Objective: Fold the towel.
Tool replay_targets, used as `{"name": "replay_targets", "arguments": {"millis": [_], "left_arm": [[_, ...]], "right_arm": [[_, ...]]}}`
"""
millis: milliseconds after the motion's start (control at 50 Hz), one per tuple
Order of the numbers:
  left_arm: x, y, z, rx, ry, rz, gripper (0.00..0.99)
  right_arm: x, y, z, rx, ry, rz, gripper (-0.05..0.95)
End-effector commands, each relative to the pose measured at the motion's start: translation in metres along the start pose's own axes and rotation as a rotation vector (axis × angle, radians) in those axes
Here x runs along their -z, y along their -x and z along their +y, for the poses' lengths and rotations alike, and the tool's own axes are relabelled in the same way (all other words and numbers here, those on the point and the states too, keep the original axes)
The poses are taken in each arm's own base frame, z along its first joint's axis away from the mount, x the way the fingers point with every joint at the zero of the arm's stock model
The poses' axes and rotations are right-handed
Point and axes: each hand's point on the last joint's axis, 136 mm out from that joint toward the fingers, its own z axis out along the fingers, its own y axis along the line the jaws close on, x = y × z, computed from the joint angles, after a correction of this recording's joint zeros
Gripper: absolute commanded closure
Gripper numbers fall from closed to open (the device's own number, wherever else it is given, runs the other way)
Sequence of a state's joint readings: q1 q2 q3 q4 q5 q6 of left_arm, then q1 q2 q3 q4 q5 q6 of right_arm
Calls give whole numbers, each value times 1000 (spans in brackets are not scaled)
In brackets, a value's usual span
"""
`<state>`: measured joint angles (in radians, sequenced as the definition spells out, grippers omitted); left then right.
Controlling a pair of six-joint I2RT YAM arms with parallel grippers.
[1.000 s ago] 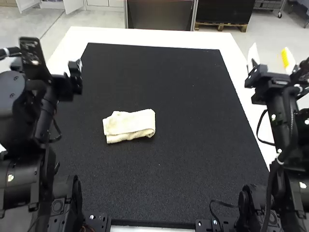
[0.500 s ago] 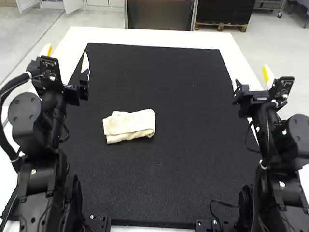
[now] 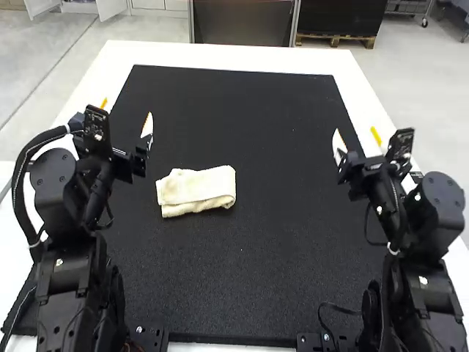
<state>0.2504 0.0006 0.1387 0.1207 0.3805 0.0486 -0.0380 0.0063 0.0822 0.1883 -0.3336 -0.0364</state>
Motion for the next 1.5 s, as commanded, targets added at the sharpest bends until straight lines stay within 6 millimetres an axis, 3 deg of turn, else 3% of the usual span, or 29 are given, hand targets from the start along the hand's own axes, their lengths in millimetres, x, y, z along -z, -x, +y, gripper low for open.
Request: {"name": "replay_targets", "arguments": {"millis": [0,80,140,200,260,300,400,540,680,760,900,1020,1480], "left_arm": [[0,1,-13,-31,-74,-17,39],[0,-3,-10,-26,-53,-12,41],[-1,-15,-11,-74,-53,1,39],[-1,-14,-10,-212,-32,-57,39],[-1,-11,-10,-235,-25,-98,39],[-1,-16,-11,-213,-30,-80,39],[-1,-50,-19,-137,-75,56,41],[1,-70,-24,74,-89,144,41],[5,-87,-26,171,-84,217,41],[5,-88,-27,167,-87,220,43],[5,-90,-27,148,-87,228,38],[7,-97,-26,-1,-102,247,36],[7,-97,-28,-11,-112,247,36]], "right_arm": [[1,-3,-17,66,-88,-4,-10],[5,-3,-45,71,-255,-35,-10],[5,-11,-47,79,-261,-32,-10],[5,-27,-47,110,-260,38,-8],[5,-29,-47,85,-260,43,-10],[5,-29,-48,47,-267,39,-8],[9,-34,-61,-123,-348,29,-10],[11,-49,-61,-157,-355,87,-10],[14,-70,-61,-205,-365,167,-10],[16,-79,-60,-284,-376,193,-10],[17,-82,-60,-271,-376,205,-10],[17,-84,-60,-263,-378,215,-10],[17,-85,-60,-263,-378,217,-10]]}}
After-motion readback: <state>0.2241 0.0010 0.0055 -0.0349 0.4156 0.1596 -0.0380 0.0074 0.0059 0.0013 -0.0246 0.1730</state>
